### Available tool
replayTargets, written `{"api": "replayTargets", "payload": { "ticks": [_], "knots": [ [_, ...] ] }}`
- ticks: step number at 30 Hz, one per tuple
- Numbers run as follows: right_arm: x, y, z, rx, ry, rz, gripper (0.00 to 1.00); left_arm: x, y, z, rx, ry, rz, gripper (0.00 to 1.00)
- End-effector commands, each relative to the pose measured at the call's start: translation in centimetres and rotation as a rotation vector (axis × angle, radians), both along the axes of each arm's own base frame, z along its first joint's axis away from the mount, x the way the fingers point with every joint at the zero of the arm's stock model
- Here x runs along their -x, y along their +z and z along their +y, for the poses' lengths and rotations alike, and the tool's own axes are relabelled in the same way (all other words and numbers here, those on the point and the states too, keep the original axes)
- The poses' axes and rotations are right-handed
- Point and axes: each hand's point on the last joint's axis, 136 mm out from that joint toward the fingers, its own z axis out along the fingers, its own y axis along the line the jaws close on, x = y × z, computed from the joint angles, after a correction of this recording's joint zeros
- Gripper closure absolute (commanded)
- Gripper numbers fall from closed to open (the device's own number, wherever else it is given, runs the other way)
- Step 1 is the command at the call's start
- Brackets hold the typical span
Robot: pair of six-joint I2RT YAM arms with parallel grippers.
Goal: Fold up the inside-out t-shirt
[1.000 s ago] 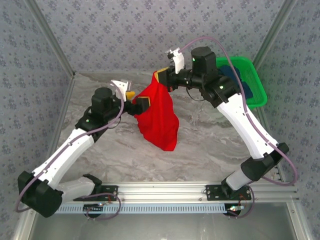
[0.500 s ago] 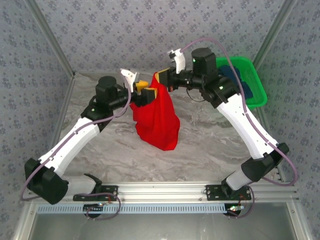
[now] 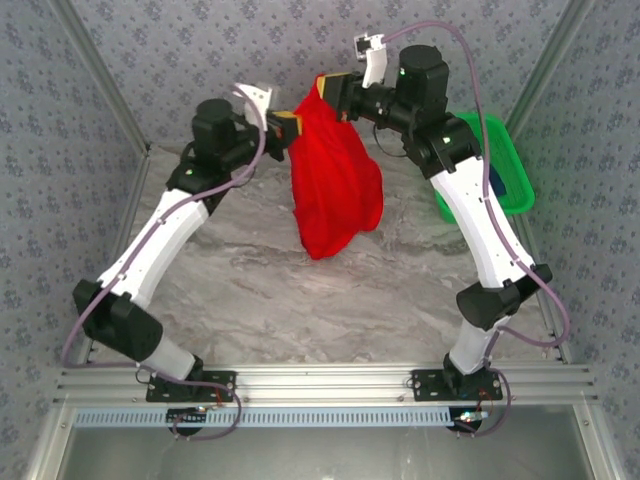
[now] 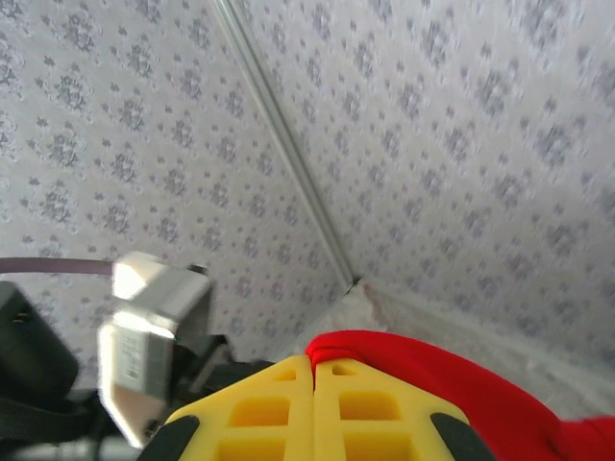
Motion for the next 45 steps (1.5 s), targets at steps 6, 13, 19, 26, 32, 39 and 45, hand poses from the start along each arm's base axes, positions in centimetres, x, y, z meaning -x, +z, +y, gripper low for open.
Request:
{"api": "replayTargets", "payload": {
  "ticks": [6,13,19,26,32,39,45],
  "knots": [
    [4.4,-5.9,-0.5,0.176,0.083,-0.048,1.00,6.4,-1.3,3.0,0.089,-0.020,-0.048,1.00],
    [9.6,-30.8,-8.4,0.346,-0.207,0.554,1.00,17.9,-24.6,-2.7,-0.190,-0.339,0.400,1.00],
    [14.2,-42.7,-9.8,0.413,-0.272,0.858,1.00,23.8,-30.9,-2.3,-0.223,-0.427,0.608,0.64],
    [15.9,-45.6,-9.0,0.532,-0.258,0.879,0.99,16.4,-28.6,2.7,-0.227,0.043,0.618,0.39],
    [16.4,-46.1,-9.4,0.584,-0.250,0.866,0.96,15.2,-29.1,0.4,-0.396,0.040,0.645,0.29],
    [17.1,-46.2,-9.6,0.579,-0.227,0.867,0.96,15.1,-32.6,-1.1,-0.673,0.025,0.658,0.22],
    [16.6,-45.4,-10.1,0.561,-0.249,0.845,0.97,13.7,-34.3,-1.5,-0.788,0.050,0.631,0.65]
  ]
}}
